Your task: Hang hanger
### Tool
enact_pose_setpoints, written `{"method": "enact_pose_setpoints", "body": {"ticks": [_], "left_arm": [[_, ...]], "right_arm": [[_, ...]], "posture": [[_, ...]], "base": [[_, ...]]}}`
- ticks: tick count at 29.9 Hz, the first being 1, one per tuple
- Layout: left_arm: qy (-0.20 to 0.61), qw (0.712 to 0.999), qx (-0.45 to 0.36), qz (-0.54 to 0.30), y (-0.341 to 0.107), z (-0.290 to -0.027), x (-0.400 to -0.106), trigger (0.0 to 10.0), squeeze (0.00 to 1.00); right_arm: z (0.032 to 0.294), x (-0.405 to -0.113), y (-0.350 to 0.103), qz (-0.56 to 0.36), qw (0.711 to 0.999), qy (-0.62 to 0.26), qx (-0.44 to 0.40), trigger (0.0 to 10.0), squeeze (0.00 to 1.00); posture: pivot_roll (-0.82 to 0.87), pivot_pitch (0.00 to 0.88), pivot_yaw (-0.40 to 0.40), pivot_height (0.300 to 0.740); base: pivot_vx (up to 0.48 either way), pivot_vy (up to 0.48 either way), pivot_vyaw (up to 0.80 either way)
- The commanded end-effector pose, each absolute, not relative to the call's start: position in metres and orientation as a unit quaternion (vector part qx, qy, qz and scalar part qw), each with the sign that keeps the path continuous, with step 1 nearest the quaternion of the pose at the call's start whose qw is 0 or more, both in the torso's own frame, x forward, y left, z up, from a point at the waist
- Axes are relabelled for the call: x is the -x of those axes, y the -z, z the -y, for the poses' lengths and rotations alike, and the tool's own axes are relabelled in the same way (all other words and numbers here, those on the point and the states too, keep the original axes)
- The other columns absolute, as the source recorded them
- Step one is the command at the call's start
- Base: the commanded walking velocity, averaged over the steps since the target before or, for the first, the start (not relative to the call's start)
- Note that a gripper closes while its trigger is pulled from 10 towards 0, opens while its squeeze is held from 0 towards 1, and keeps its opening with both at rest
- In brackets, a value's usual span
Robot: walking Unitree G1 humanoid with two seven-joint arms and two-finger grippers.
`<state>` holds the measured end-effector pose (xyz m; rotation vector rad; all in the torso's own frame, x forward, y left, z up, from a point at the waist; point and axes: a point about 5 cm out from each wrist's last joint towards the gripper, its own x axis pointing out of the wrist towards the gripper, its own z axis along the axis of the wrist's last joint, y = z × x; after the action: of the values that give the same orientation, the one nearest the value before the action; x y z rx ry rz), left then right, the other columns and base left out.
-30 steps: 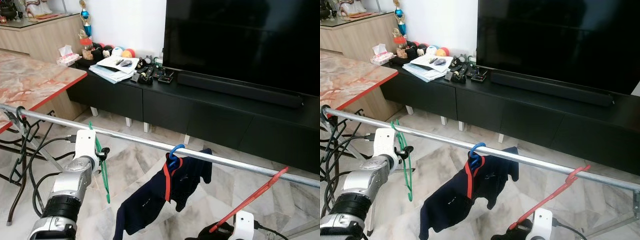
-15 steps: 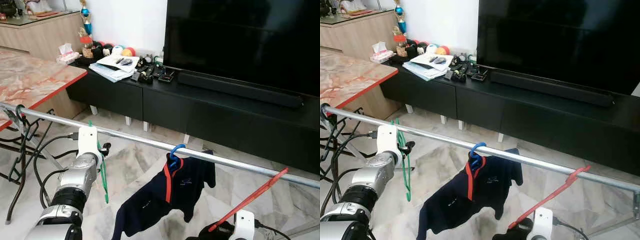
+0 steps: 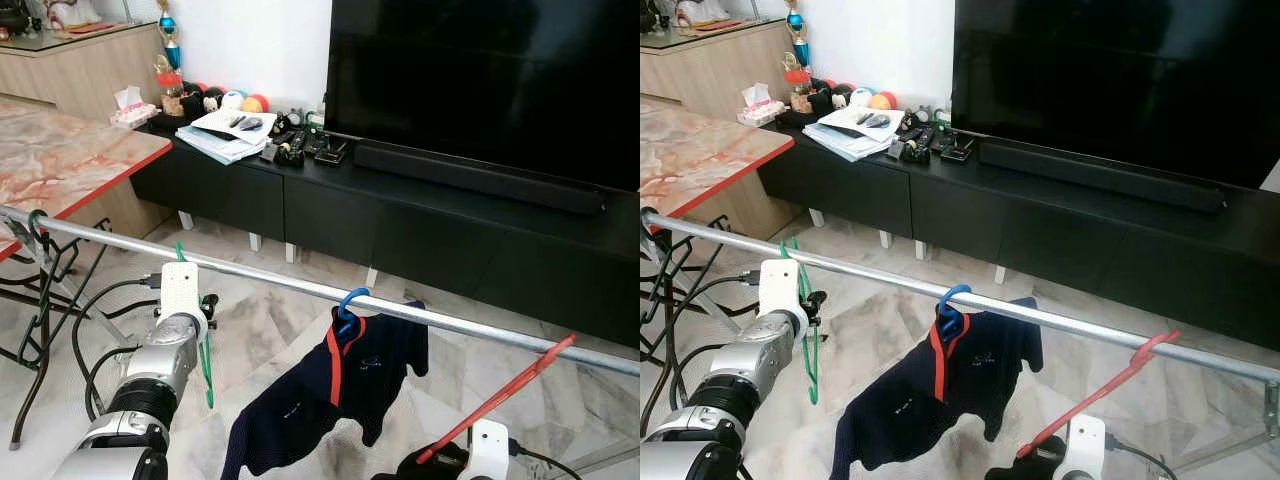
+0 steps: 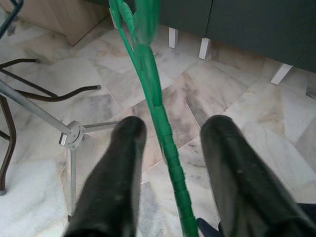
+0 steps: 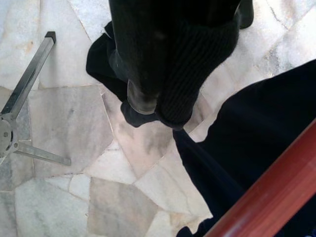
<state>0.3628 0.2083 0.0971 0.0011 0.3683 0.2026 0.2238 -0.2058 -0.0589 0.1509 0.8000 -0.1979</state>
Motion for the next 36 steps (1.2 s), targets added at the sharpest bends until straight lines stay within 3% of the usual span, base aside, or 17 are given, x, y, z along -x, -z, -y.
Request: {"method": "enact_pose_setpoints", "body": {"ticks": [1, 31, 36], "left_arm": [[-0.098, 0.978, -0.004, -0.182, -0.097, -0.206, -0.364, 0.0, 0.00], [-0.072, 0.973, -0.035, -0.217, -0.084, -0.204, -0.358, 0.0, 0.00], [-0.045, 0.988, -0.069, -0.134, -0.101, -0.203, -0.360, 0.0, 0.00]], "right_arm": [[0.208, -0.226, 0.057, -0.384, 0.915, 0.096, -0.070, 10.0, 0.00], [0.205, -0.226, 0.057, -0.386, 0.914, 0.095, -0.079, 10.0, 0.00], [0.205, -0.226, 0.058, -0.386, 0.914, 0.095, -0.079, 10.0, 0.00]], "posture": [[0.15, 0.000, -0.030, 0.740], [0.16, 0.000, -0.027, 0.740], [0.16, 0.000, -0.029, 0.740]], "base": [[0.000, 0.000, 0.00], [0.000, 0.000, 0.00], [0.000, 0.000, 0.00]]}}
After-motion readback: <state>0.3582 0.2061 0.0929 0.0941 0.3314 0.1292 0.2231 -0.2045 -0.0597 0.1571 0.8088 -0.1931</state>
